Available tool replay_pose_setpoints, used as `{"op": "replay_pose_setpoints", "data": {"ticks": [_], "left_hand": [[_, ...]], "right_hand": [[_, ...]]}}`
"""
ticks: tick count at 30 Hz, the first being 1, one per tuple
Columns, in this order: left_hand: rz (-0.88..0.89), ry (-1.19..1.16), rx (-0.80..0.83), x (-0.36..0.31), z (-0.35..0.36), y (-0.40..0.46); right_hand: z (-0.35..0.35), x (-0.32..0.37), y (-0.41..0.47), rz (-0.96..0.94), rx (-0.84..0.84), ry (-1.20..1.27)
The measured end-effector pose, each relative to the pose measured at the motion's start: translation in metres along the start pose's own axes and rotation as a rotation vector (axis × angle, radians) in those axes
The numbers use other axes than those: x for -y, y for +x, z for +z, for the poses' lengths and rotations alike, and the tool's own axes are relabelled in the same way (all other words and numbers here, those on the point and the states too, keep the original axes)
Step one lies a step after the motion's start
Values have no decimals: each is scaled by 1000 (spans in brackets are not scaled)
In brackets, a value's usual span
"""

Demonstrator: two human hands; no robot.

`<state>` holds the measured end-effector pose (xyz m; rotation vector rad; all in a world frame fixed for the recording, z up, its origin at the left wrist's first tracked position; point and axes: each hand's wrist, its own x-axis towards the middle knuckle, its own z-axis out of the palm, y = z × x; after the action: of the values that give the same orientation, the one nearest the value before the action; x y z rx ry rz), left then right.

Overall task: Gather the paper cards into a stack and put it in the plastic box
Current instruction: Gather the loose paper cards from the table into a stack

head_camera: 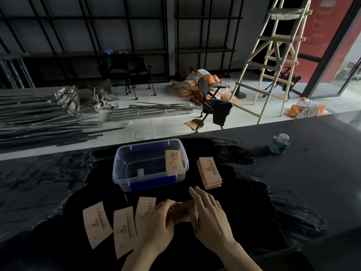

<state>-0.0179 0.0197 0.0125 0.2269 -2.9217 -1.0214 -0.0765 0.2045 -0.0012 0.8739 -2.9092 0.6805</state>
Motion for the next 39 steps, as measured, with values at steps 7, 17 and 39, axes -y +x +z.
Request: {"op": "replay_pose_setpoints", "data": {"ticks": [7,17,39], "left_hand": [[92,-150,-21,-2,5,-1],[93,314,208,26,-12,36],[80,-149,-48,4,-16,1]], "right_hand": [[-5,1,-4,-113,23,17],[-3,-1,-15,-58,7,-33],[17,-6,-4,-154,-110,-224]]}}
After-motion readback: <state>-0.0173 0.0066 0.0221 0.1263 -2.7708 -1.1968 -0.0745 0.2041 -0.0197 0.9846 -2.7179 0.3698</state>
